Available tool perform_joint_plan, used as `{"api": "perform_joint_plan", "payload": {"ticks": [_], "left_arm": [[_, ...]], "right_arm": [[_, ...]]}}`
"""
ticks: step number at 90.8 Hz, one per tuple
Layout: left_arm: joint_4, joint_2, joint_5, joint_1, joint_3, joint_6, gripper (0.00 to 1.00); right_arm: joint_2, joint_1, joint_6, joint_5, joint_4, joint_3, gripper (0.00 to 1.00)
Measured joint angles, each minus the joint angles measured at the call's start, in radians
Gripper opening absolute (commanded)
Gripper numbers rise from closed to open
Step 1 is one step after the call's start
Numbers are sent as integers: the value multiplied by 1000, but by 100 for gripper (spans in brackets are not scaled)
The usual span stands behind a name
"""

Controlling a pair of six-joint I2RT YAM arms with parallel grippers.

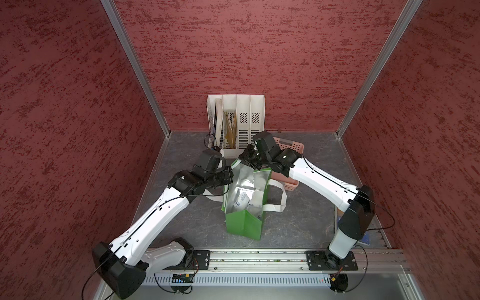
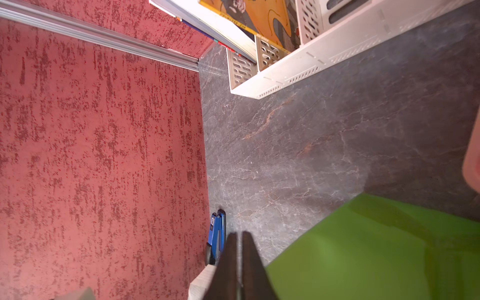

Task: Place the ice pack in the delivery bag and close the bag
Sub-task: Tear off the adhesive seal from the delivery bag.

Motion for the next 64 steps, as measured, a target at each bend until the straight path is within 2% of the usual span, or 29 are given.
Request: {"api": "perform_joint_plan", "payload": {"ticks": [3, 6, 16, 19, 27, 64], "left_arm": [[3, 0, 0, 0, -1, 0, 12], [7, 0, 0, 0, -2, 0, 27], [25, -7, 4, 0, -10, 9, 64], [30, -12, 4, 0, -15, 6, 69], [37, -31, 2, 0, -24, 8, 73], [94, -96, -45, 29, -49, -18, 75]], "right_arm": [[0, 1, -4, 3, -1, 1, 0], [0, 2, -6, 7, -2, 2, 0], [-3, 7, -16, 24, -10, 2, 0], [-6, 10, -21, 32, -13, 2, 0], [-23, 16, -46, 51, -12, -7, 0], [-240, 76, -229, 95, 117, -241, 0]]}}
